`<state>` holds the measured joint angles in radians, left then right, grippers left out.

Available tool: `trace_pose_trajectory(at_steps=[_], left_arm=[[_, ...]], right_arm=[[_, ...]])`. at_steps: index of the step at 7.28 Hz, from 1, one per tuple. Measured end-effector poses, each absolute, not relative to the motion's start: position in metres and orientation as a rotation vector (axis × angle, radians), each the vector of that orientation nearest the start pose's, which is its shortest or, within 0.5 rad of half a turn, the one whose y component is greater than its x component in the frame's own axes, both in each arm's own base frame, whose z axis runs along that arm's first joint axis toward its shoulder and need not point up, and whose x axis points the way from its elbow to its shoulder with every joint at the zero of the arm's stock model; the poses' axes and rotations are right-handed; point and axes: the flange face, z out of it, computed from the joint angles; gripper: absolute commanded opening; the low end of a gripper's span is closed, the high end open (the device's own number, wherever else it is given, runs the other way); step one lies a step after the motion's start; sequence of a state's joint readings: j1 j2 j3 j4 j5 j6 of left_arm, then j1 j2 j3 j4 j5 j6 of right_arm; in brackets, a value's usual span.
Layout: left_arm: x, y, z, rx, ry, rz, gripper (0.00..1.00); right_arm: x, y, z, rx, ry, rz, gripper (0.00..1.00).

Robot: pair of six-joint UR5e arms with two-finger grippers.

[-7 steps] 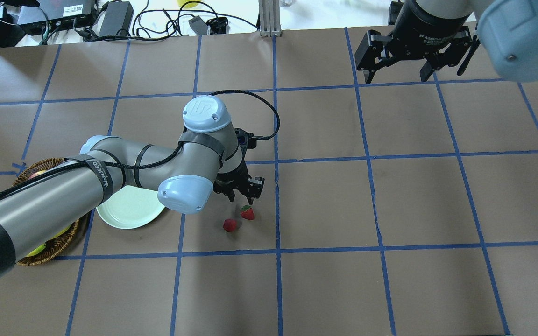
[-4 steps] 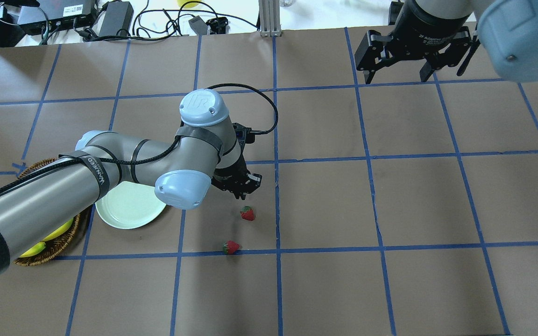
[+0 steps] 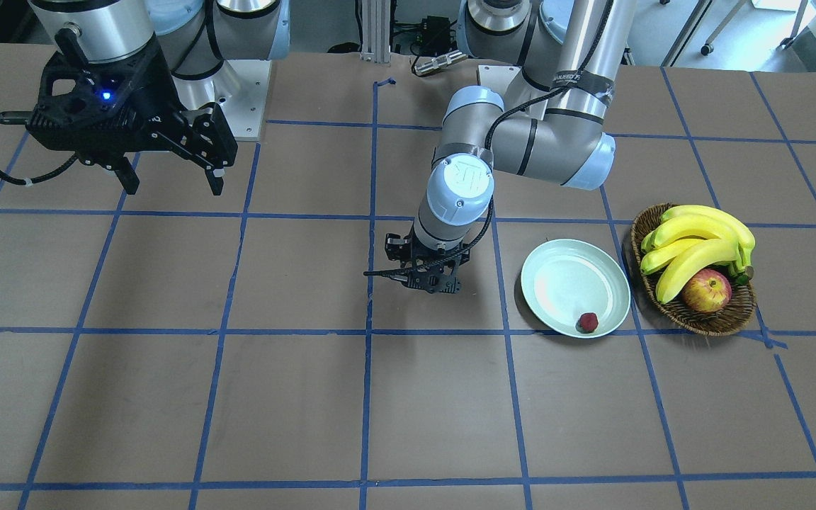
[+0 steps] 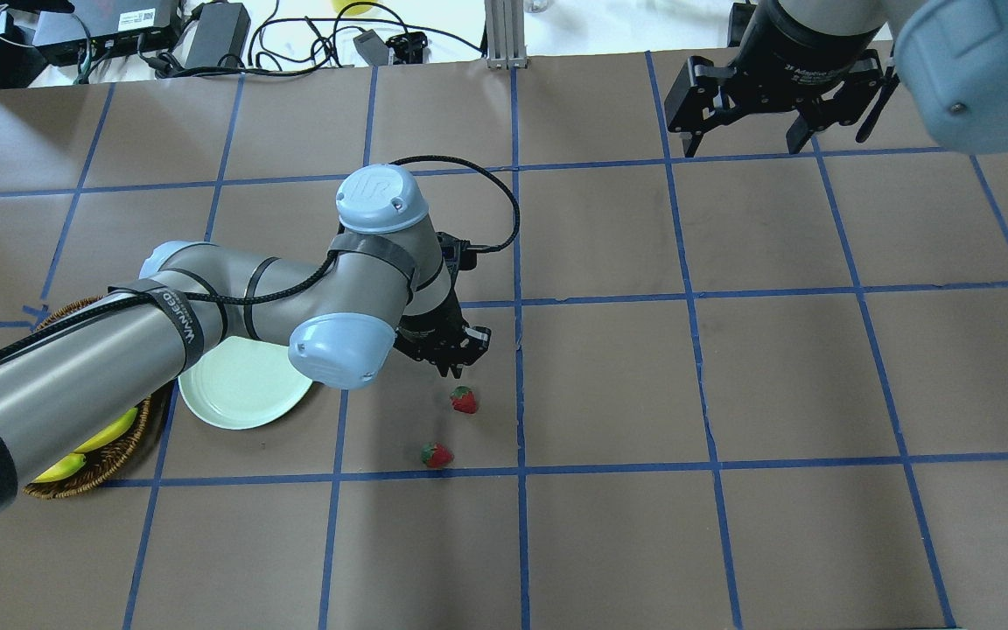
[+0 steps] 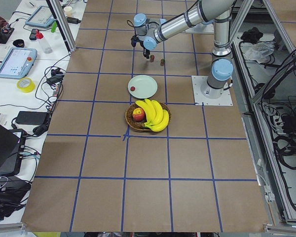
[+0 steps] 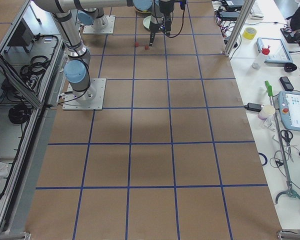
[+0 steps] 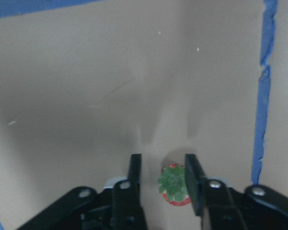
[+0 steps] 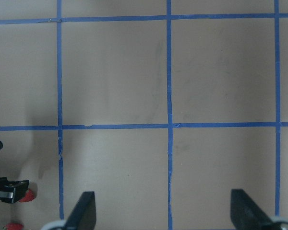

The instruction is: Collect all strawberries into plate

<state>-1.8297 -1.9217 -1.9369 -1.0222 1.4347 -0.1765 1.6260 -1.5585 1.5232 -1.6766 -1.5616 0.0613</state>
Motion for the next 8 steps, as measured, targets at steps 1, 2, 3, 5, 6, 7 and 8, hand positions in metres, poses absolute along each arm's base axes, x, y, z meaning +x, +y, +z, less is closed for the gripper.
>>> trace_pose_trajectory(at_steps=[1, 2, 3, 5, 6, 7, 8], left_arm=[[-0.276, -0.466, 0.187, 0.077, 3.224, 0.339, 1.00], [-0.276, -0.463, 0.183, 0.046, 3.220, 0.373, 0.94], [-0.275, -0.459, 0.180, 0.031, 3.213, 0.402, 0.87], [-0.274, -0.454, 0.174, 0.017, 3.206, 0.433, 0.86], [-0.274, -0.453, 0.172, 0.014, 3.205, 0.441, 0.82], [-0.274, -0.453, 0.169, 0.013, 3.203, 0.451, 0.72], [-0.275, -0.454, 0.165, 0.011, 3.201, 0.462, 0.37]], right_arm=[[0.162, -0.502, 0.517, 0.009, 3.116, -0.219, 1.00], [0.162, -0.502, 0.517, 0.009, 3.117, -0.219, 1.00], [0.162, -0.502, 0.517, 0.009, 3.116, -0.219, 1.00], [0.162, -0.502, 0.517, 0.010, 3.115, -0.219, 1.00], [0.162, -0.502, 0.517, 0.011, 3.115, -0.219, 1.00], [0.162, -0.502, 0.517, 0.011, 3.115, -0.219, 1.00], [0.162, -0.502, 0.517, 0.011, 3.115, -0.220, 1.00]])
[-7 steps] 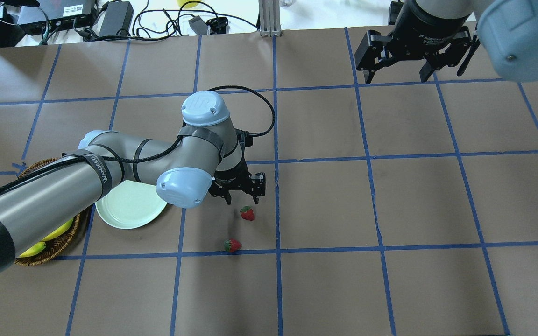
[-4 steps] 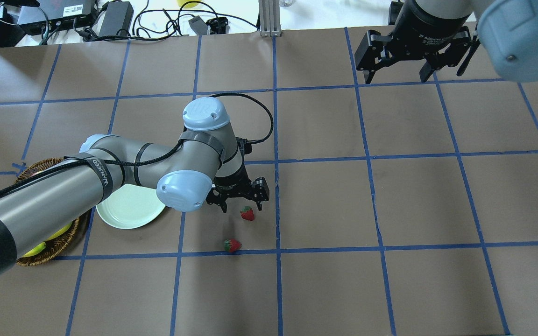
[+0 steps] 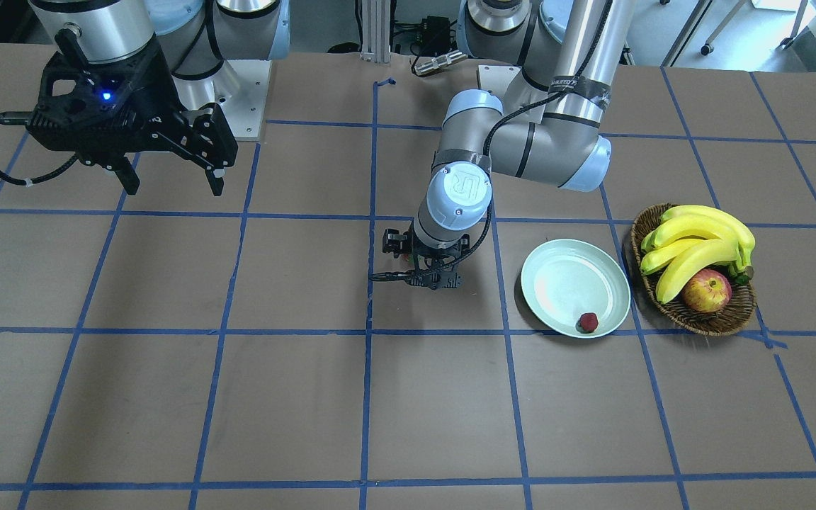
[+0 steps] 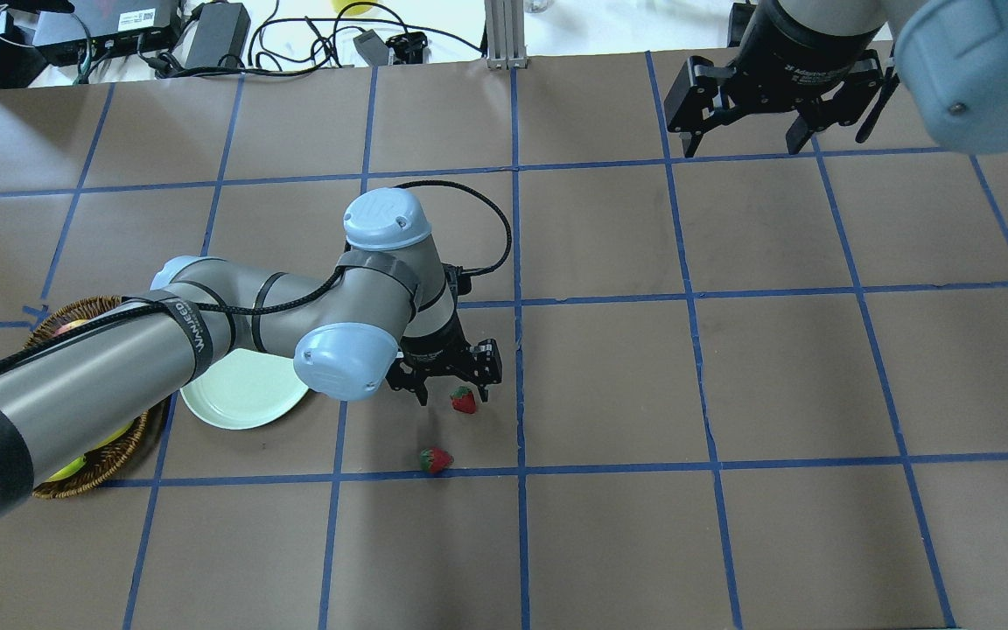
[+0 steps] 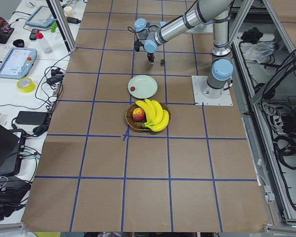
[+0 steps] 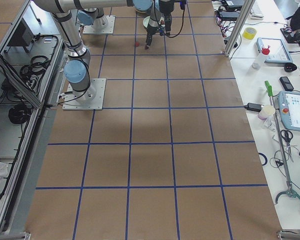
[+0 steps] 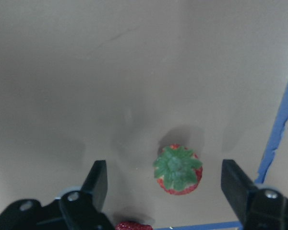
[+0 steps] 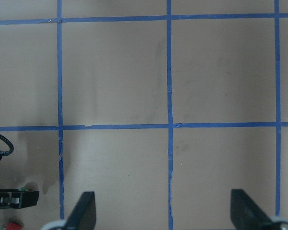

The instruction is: Collect all strawberries into plate

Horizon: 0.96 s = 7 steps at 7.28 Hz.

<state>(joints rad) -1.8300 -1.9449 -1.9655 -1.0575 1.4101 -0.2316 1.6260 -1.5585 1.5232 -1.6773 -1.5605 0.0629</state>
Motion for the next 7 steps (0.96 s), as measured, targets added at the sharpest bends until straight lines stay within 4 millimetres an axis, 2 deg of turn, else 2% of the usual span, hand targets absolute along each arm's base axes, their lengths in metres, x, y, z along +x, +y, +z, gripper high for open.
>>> trace_pose_trajectory(at_steps=[1, 5, 6, 7], left_arm=[[-0.275, -0.454, 0.163, 0.010, 3.201, 0.467, 0.00], [-0.278, -0.460, 0.167, 0.023, 3.229, 0.444, 0.00], [-0.280, -0.468, 0.177, 0.033, 3.240, 0.406, 0.00], [-0.277, -0.483, 0.195, 0.035, 3.246, 0.367, 0.00]], right_arm=[[0.162, -0.502, 0.517, 0.010, 3.115, -0.219, 1.00], [0.162, -0.502, 0.517, 0.011, 3.116, -0.219, 1.00], [0.162, -0.502, 0.517, 0.011, 3.116, -0.219, 1.00], [0.162, -0.502, 0.517, 0.010, 3.116, -0.219, 1.00]])
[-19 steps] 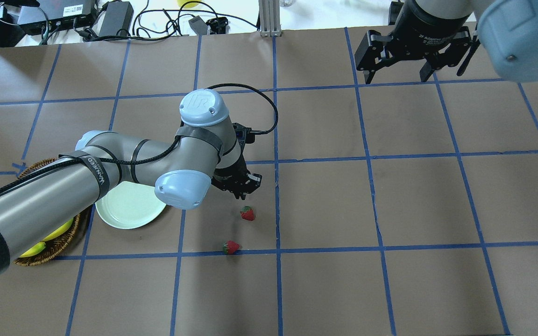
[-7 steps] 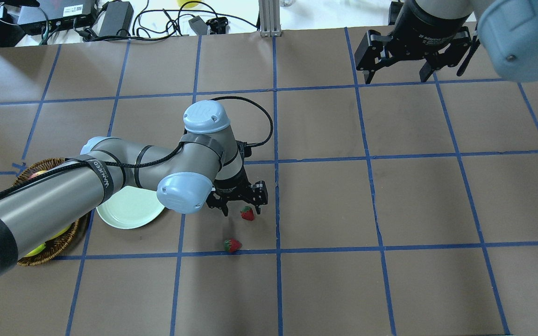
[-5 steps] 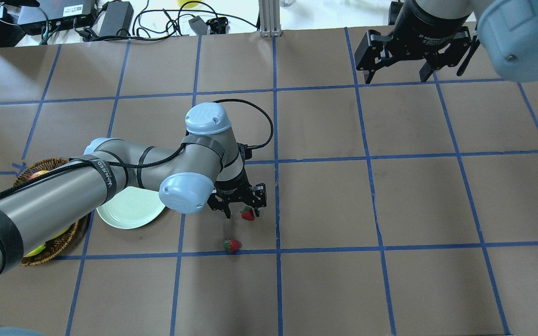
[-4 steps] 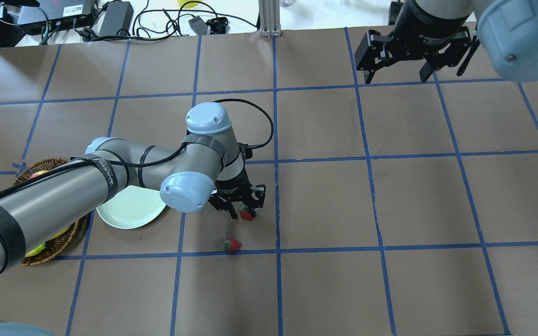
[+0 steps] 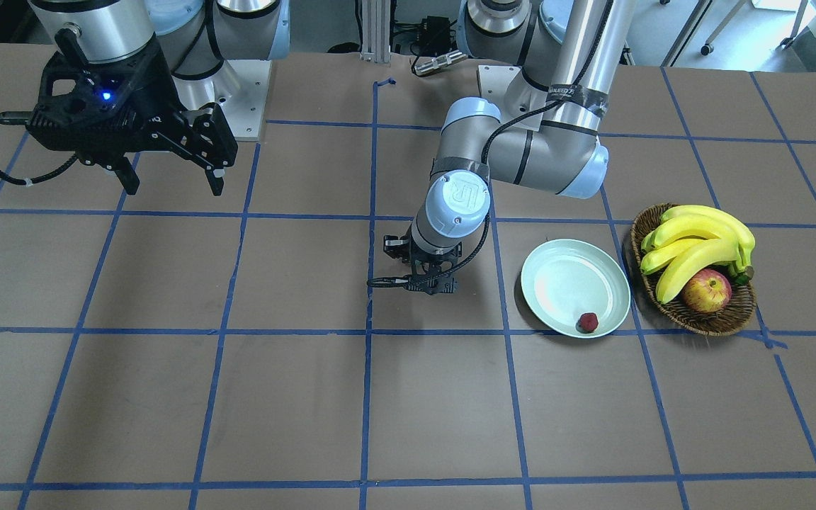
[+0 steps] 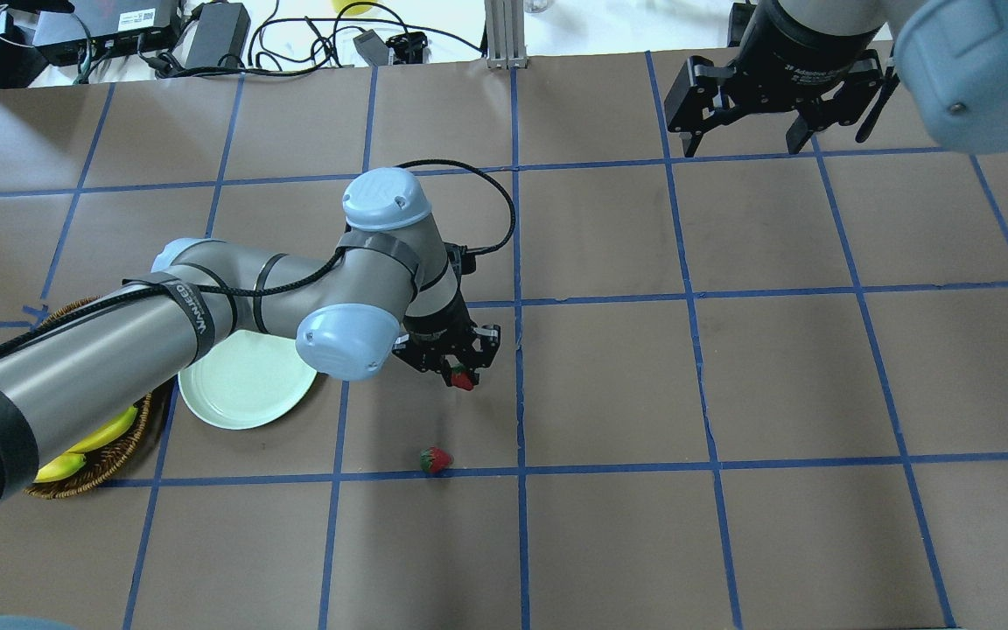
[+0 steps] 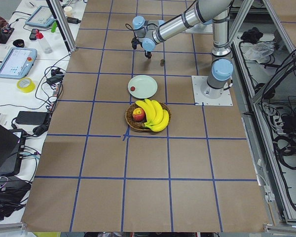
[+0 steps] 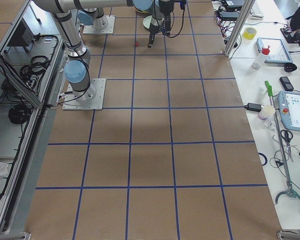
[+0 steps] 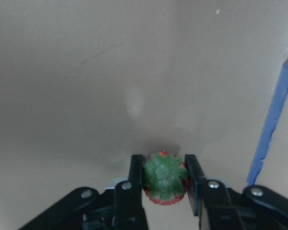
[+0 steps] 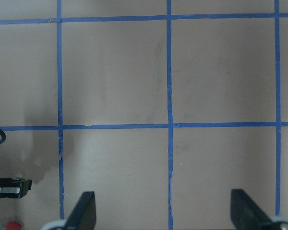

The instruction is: Collect all strawberries into plate

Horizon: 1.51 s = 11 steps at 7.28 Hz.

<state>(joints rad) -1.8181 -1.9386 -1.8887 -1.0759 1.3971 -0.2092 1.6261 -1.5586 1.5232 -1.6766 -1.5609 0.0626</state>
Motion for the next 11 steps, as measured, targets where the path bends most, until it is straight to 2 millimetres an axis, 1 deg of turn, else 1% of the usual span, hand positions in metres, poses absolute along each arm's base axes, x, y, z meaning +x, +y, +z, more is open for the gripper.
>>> trace_pose_trajectory(at_steps=[1, 2, 3, 4, 5, 6, 7, 8, 9, 10, 11], left_arm=[[-0.266, -0.503, 0.216, 0.035, 3.235, 0.343, 0.00], [-0.247, -0.523, 0.231, 0.025, 3.216, 0.316, 0.00], [-0.216, -0.542, 0.241, 0.002, 3.193, 0.288, 0.00], [-0.173, -0.556, 0.246, 0.001, 3.161, 0.280, 0.00], [-0.129, -0.563, 0.245, 0.029, 3.133, 0.306, 0.00], [-0.095, -0.563, 0.243, 0.053, 3.108, 0.365, 0.00], [-0.070, -0.559, 0.238, 0.054, 3.082, 0.438, 0.08], [-0.050, -0.555, 0.233, 0.039, 3.050, 0.493, 0.27], [-0.036, -0.551, 0.229, 0.022, 3.026, 0.526, 0.75], [-0.029, -0.548, 0.226, 0.012, 3.018, 0.544, 1.00], [-0.027, -0.547, 0.224, 0.002, 3.018, 0.552, 1.00]], right_arm=[[0.162, -0.502, 0.517, 0.009, 3.116, -0.219, 1.00], [0.162, -0.502, 0.517, 0.009, 3.116, -0.219, 1.00], [0.162, -0.502, 0.517, 0.008, 3.116, -0.219, 1.00], [0.162, -0.502, 0.517, 0.007, 3.117, -0.219, 1.00], [0.163, -0.502, 0.517, 0.005, 3.117, -0.219, 1.00], [0.163, -0.502, 0.517, 0.004, 3.117, -0.220, 1.00], [0.163, -0.502, 0.517, 0.004, 3.117, -0.221, 1.00], [0.163, -0.502, 0.517, 0.003, 3.117, -0.221, 1.00], [0.163, -0.502, 0.517, 0.002, 3.117, -0.221, 1.00], [0.163, -0.502, 0.517, 0.003, 3.117, -0.220, 1.00], [0.163, -0.502, 0.517, 0.004, 3.117, -0.220, 1.00]])
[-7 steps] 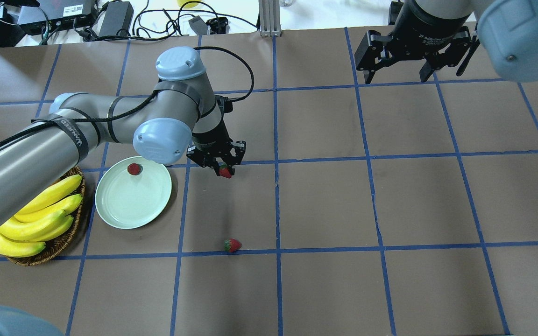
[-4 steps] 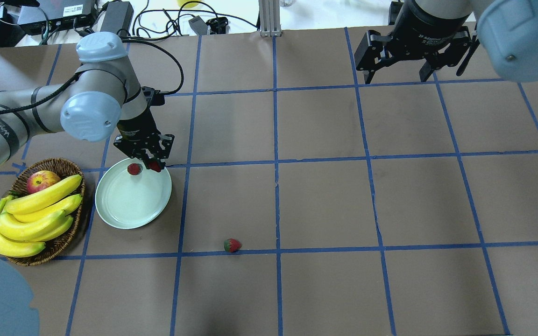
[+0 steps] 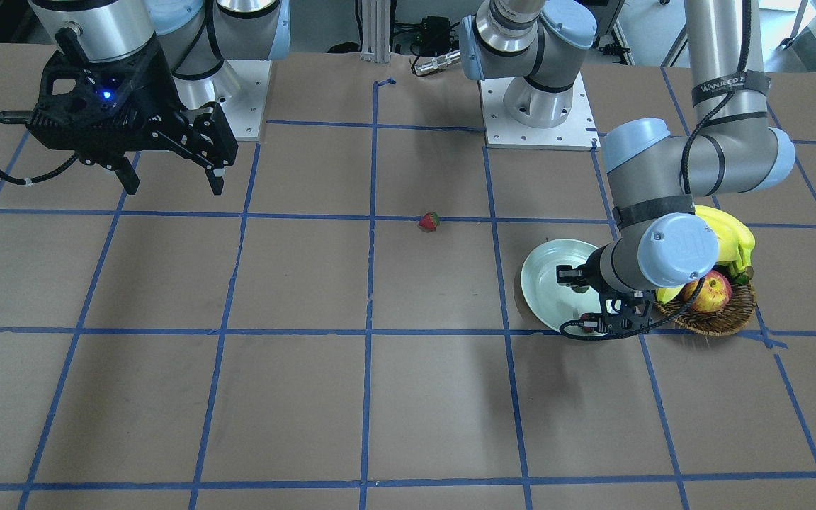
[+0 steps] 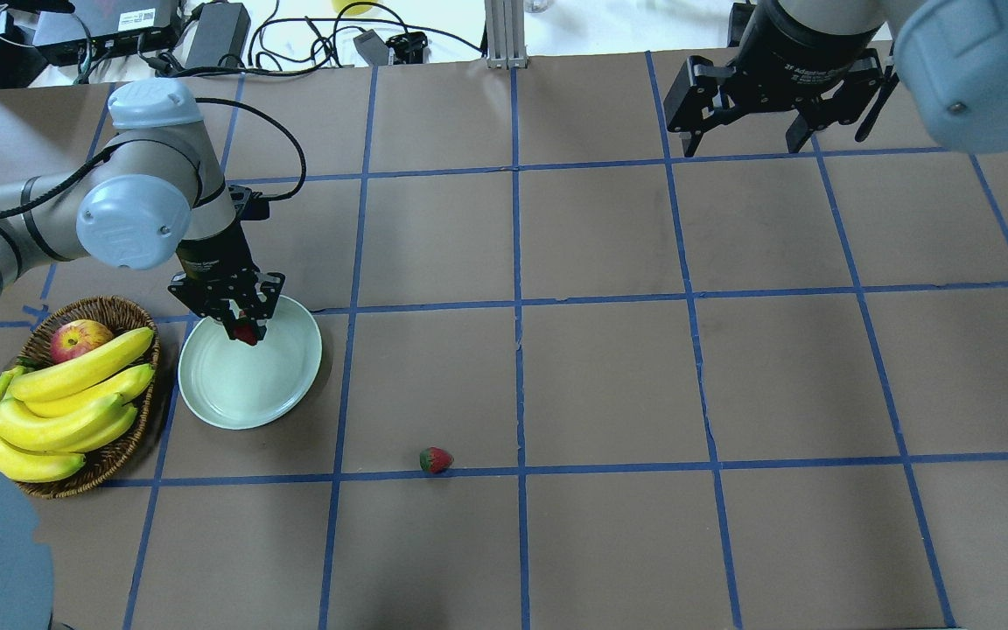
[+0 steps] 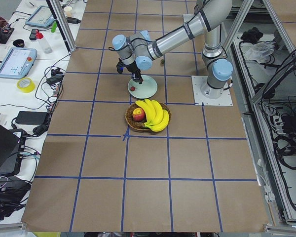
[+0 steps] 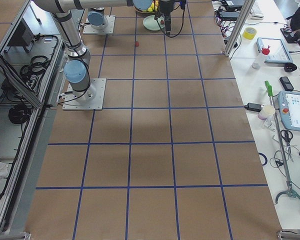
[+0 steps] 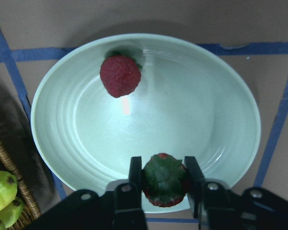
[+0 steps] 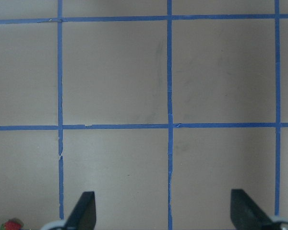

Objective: Collect all strawberries into plate
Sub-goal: 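Lower the strawberry into the plate and open the left gripper, then reach the left gripper to the last strawberry and grasp it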

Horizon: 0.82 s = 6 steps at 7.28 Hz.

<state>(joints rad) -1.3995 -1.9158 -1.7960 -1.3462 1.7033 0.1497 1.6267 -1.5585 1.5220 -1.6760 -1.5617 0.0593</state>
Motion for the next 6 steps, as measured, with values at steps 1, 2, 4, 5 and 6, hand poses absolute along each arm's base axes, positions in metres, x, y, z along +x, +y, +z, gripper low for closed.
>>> trace_pose_trajectory(at_steps=[1, 2, 4, 5, 6], left_arm=[[-0.028, -0.546, 0.225, -0.007, 3.017, 0.550, 1.00], [-0.031, -0.546, 0.229, -0.009, 3.022, 0.539, 1.00], [-0.060, -0.541, 0.240, -0.096, 3.089, 0.501, 1.00], [-0.084, -0.538, 0.245, -0.208, 3.112, 0.490, 1.00], [-0.116, -0.530, 0.248, -0.324, 3.117, 0.493, 1.00]], right_arm=[[0.162, -0.502, 0.517, 0.006, 3.117, -0.218, 1.00], [0.162, -0.502, 0.517, 0.006, 3.117, -0.217, 1.00], [0.162, -0.502, 0.517, 0.006, 3.117, -0.217, 1.00], [0.162, -0.502, 0.517, 0.006, 3.117, -0.216, 1.00], [0.162, -0.501, 0.516, 0.006, 3.118, -0.215, 1.00]])
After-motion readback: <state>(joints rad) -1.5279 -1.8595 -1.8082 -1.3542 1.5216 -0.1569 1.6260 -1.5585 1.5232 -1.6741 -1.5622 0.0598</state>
